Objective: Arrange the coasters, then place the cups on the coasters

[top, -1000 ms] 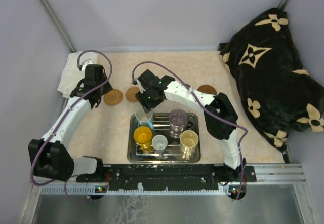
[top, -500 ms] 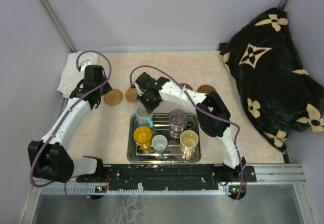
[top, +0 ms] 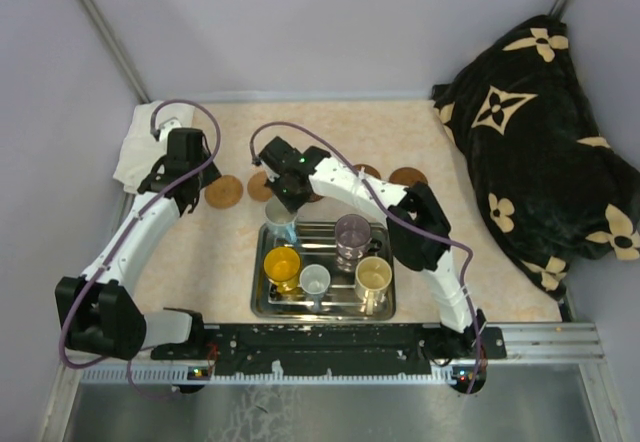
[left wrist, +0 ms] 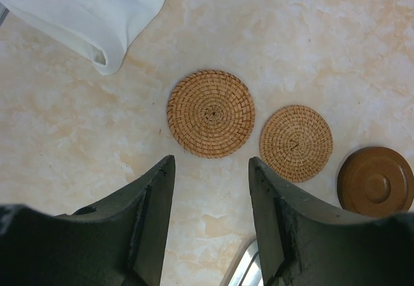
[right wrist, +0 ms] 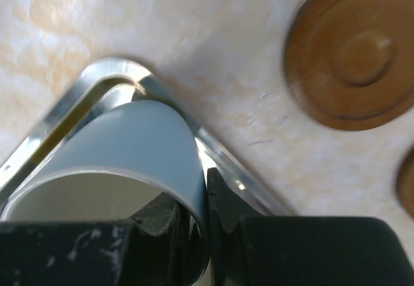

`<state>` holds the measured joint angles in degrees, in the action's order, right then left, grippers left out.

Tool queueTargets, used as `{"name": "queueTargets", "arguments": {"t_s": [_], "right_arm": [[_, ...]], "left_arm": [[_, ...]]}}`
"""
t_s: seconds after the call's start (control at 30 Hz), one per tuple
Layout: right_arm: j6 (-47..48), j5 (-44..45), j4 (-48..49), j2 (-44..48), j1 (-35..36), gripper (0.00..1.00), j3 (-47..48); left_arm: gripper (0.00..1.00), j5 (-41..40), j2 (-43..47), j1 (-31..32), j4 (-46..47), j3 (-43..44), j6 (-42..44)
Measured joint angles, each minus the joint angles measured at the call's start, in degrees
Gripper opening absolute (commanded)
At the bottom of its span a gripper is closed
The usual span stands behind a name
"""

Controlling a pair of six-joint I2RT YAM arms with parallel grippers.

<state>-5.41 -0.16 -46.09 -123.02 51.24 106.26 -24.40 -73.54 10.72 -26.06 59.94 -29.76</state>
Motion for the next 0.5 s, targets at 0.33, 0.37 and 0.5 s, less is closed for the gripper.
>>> {"name": "queueTargets", "arguments": {"t_s": [0.33,0.37,0.5], "right_arm": [[0.26,9.57,-3.26,-10.19,-1.40,0.00,34.82],[0.28,9.75,-3.26,-10.49,-1.70,0.00,36.35],[-0.48,9.60,-4.31,-13.31,-3.17,0.00,42.18]], "left_arm": [[0.48,-0.61,0.17,-0.13,0.33,-0.04,0.00],[0.47,-0.98,0.26,-0.15,0.31,-0.04,-0.04],[0.46,-2.82,0.92,-0.22,-0.24,-0.04,-0.35]]}}
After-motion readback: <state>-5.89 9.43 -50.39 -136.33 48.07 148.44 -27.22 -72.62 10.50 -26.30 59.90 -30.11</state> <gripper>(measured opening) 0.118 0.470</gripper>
